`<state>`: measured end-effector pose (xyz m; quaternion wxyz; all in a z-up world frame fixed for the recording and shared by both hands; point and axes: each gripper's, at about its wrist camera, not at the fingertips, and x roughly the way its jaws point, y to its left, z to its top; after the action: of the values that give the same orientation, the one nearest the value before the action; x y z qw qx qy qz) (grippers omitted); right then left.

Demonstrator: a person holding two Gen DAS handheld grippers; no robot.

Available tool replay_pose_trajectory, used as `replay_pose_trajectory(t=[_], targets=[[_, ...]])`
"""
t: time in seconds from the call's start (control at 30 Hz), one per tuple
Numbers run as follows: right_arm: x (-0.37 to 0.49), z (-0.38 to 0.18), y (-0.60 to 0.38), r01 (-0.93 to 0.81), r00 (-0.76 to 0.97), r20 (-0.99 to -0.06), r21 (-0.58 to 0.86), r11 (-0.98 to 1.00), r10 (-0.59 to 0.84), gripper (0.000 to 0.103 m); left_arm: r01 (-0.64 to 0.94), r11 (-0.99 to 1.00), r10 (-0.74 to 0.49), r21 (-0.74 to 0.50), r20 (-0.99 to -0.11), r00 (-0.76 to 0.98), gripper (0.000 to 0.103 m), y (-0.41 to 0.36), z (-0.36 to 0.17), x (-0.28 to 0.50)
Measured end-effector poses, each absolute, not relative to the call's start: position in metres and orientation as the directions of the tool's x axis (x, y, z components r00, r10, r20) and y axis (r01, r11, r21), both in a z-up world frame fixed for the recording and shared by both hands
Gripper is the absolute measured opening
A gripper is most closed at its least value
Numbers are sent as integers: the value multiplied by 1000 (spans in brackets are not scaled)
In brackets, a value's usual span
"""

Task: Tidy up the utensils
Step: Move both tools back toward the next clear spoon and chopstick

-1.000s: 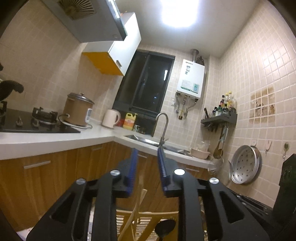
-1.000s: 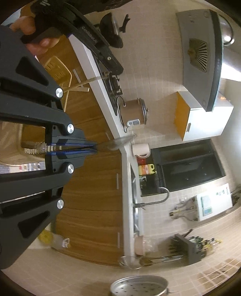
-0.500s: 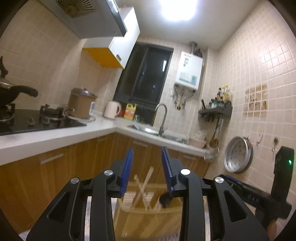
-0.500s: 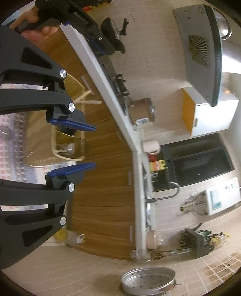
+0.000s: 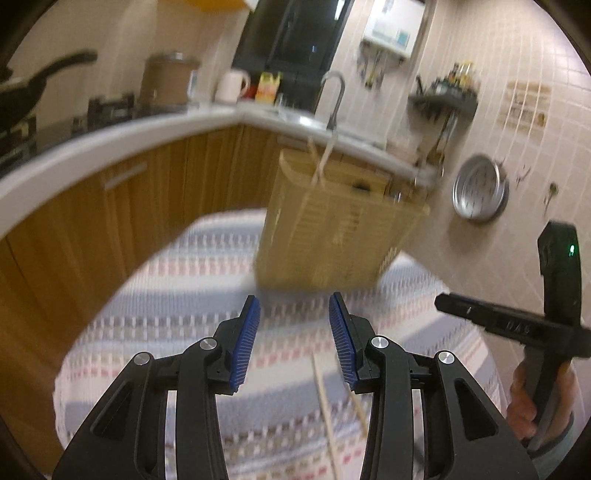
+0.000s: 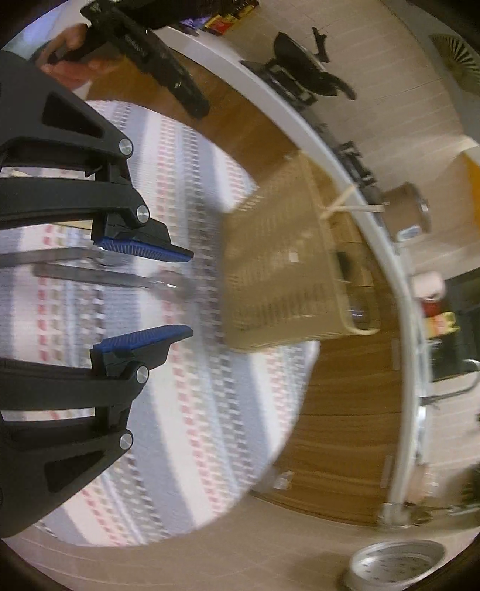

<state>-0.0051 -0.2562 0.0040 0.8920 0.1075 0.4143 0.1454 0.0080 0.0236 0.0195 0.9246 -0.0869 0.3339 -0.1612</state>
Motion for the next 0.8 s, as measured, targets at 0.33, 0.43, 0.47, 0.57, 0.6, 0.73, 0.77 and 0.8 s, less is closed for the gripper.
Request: replay_pose_trajectory(t=[0.33, 0.43, 0.47, 0.57, 0.6, 0.73, 0.77, 0.8], targets=[[-10, -35, -245, -169, 453, -814, 321, 932, 362, 33, 208, 884, -463, -418, -731, 502, 36, 49, -37, 20], [-8, -43, -245, -143, 407, -842, 325, 935, 355, 33, 192, 835, -543, -515, -718, 436, 36, 62, -48, 25], [-7, -46, -246, -135, 390, -845, 341, 930, 367, 33, 191, 824, -560, -533, -715, 419, 36, 64, -49, 27], [-6, -51, -250, -117, 373, -853, 346, 931, 364, 33, 213, 818, -573, -534, -728, 376, 36, 60, -53, 31], [-5, -52, -252, -113, 370, -856, 345, 932, 362, 32, 220, 827, -562, -518, -738, 374, 36, 55, -54, 32], [1, -56, -254, -95, 353, -855, 371, 924, 379, 32, 275, 824, -565, -496, -758, 325, 36, 20, -54, 33], [5, -55, -253, -93, 347, -856, 375, 922, 383, 32, 283, 840, -539, -463, -775, 331, 36, 10, -55, 33], [9, -55, -252, -93, 341, -856, 380, 920, 388, 32, 289, 857, -508, -427, -792, 338, 36, 1, -55, 34]])
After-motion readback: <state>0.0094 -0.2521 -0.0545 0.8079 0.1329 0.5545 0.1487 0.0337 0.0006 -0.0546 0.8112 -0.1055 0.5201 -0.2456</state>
